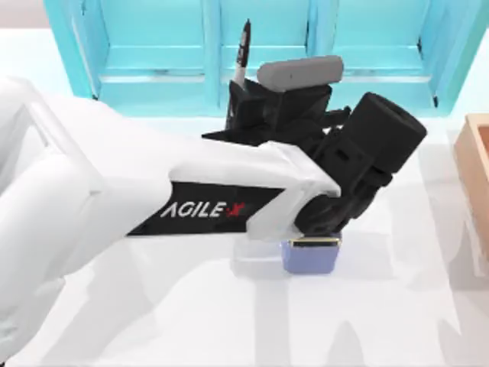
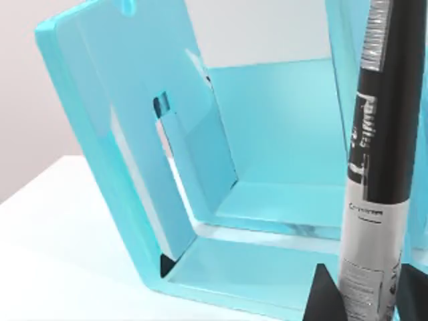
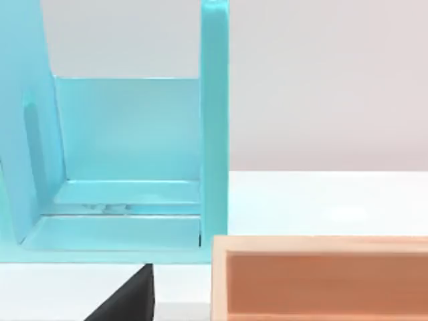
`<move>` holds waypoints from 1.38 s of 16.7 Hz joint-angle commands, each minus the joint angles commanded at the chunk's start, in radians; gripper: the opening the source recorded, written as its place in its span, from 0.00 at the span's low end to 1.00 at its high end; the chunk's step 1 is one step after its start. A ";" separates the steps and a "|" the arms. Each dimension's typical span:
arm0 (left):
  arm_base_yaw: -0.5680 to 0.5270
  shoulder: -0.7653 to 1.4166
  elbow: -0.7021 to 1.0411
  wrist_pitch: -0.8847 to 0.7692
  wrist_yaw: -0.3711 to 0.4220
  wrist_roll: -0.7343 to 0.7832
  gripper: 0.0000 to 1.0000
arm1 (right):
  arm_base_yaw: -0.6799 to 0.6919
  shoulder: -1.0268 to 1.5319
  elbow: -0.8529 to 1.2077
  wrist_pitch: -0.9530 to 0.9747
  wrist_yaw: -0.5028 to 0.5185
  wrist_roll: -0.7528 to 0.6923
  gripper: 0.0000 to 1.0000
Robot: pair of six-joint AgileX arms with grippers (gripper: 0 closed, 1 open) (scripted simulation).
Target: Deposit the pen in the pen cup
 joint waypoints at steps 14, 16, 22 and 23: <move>-0.293 0.133 0.170 0.197 -0.191 -0.020 0.00 | 0.000 0.000 0.000 0.000 0.000 0.000 1.00; -0.292 0.115 0.157 0.187 -0.232 -0.029 0.00 | 0.000 0.000 0.000 0.000 0.000 0.000 1.00; -0.293 0.070 0.119 0.160 -0.313 -0.047 0.00 | 0.000 0.000 0.000 0.000 0.000 0.000 1.00; -0.293 0.070 0.119 0.160 -0.313 -0.047 0.00 | 0.000 0.000 0.000 0.000 0.000 0.000 1.00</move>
